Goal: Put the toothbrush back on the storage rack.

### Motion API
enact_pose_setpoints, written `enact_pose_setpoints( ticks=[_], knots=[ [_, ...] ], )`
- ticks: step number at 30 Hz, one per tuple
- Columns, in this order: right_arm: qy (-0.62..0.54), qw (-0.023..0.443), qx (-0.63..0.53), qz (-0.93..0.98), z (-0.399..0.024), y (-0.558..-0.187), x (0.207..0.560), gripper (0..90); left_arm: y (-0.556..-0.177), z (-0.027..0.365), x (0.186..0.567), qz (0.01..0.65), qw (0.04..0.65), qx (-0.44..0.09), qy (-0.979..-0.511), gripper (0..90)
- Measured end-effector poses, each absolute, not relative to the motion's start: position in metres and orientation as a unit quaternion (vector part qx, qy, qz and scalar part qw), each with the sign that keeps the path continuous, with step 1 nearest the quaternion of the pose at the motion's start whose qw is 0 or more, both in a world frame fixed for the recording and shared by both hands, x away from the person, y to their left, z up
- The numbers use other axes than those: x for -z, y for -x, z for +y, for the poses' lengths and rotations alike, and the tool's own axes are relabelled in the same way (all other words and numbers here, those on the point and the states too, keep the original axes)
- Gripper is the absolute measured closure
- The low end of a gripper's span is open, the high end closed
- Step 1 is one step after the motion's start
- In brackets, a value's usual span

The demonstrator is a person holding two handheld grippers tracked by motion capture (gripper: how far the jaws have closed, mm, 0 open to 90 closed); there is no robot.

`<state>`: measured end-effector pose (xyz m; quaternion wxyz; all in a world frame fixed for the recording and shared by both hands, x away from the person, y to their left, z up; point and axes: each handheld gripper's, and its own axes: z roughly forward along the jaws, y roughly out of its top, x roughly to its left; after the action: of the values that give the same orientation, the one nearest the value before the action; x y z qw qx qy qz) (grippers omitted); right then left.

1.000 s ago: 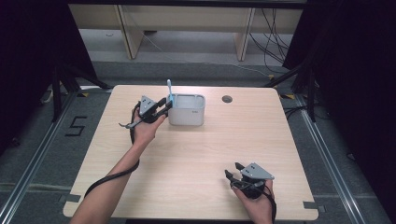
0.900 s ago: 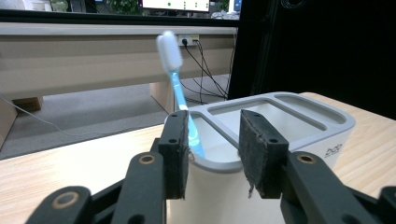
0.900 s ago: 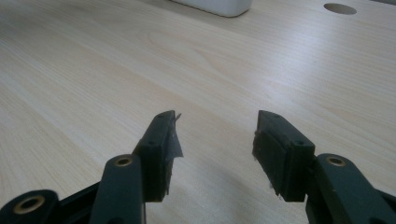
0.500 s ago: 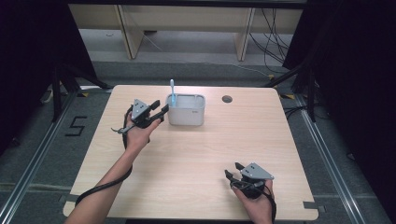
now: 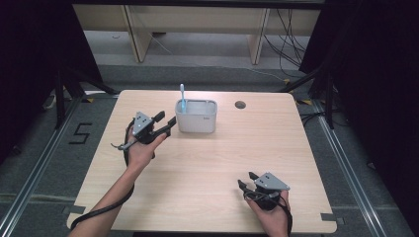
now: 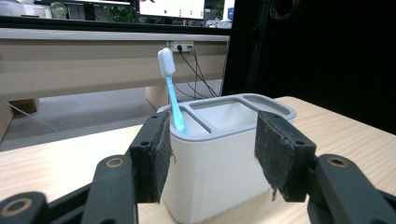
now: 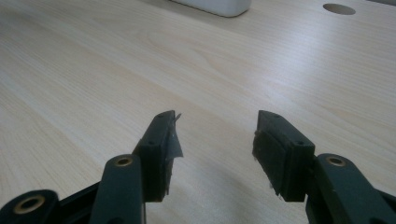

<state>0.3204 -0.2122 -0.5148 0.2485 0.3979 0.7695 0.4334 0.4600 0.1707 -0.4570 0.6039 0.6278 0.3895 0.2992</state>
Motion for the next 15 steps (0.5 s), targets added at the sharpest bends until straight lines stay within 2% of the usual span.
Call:
enact_pose_setpoints(
  ticks=[15],
  knots=[
    [-0.398, 0.249, -0.433, 0.77, -0.212, -0.32, 0.515, 49.0, -0.414, 0.178, 0.471, 0.375, 0.592, -0.299, -0.648, 43.7]
  ],
)
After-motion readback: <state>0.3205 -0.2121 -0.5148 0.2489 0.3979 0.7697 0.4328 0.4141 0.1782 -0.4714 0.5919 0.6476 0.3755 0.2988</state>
